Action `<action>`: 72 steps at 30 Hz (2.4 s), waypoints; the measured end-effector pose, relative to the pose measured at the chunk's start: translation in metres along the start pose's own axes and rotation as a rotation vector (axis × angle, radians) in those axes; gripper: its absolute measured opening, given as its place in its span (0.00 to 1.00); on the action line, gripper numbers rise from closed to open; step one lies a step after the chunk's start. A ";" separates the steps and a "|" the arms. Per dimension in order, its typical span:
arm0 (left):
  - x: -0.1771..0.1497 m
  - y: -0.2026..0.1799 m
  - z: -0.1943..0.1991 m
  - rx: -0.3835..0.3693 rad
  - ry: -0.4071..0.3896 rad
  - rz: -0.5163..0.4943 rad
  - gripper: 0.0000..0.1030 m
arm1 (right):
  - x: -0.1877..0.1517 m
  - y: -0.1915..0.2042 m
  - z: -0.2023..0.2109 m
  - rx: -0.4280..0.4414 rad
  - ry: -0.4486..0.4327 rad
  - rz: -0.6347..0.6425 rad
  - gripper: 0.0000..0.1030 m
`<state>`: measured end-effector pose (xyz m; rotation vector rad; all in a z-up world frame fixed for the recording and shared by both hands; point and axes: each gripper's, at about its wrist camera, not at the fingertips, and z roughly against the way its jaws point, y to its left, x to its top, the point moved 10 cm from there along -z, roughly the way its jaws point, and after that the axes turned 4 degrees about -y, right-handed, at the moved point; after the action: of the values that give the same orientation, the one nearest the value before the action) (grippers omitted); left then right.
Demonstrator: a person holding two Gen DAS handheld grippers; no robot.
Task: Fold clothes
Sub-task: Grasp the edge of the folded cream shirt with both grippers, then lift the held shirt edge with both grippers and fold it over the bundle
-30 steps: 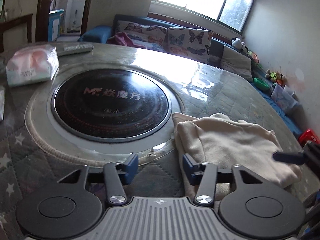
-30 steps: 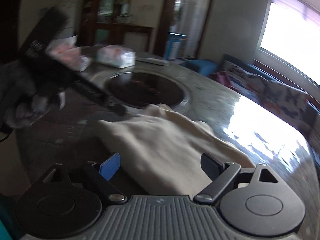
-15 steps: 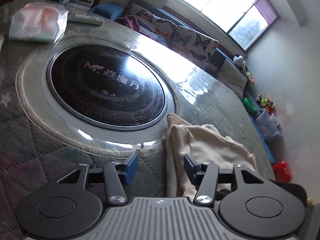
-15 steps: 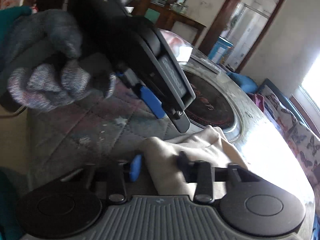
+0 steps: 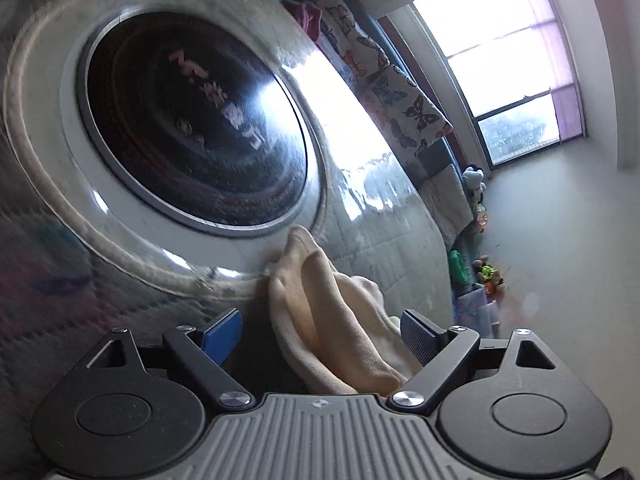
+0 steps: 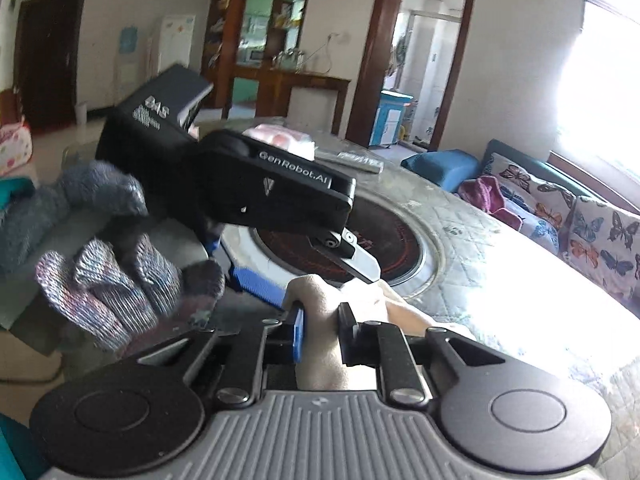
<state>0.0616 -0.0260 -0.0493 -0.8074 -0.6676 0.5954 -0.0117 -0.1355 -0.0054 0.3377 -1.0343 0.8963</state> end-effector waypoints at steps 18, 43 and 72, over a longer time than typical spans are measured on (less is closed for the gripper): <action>0.003 0.022 -0.022 -0.044 0.048 0.133 0.15 | -0.023 -0.034 0.034 -0.027 0.005 -0.150 0.28; -0.021 -0.037 -0.015 0.058 -0.036 -0.360 0.14 | -0.130 -0.191 0.082 -0.349 -0.007 -0.626 0.11; -0.143 -0.161 -0.149 0.013 0.251 -0.715 0.30 | -0.215 -0.319 0.221 -0.850 0.117 -0.664 0.17</action>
<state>0.1136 -0.2823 -0.0405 -0.5628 -0.6641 -0.1486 0.0586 -0.5727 -0.0288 -0.0999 -1.0080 -0.1492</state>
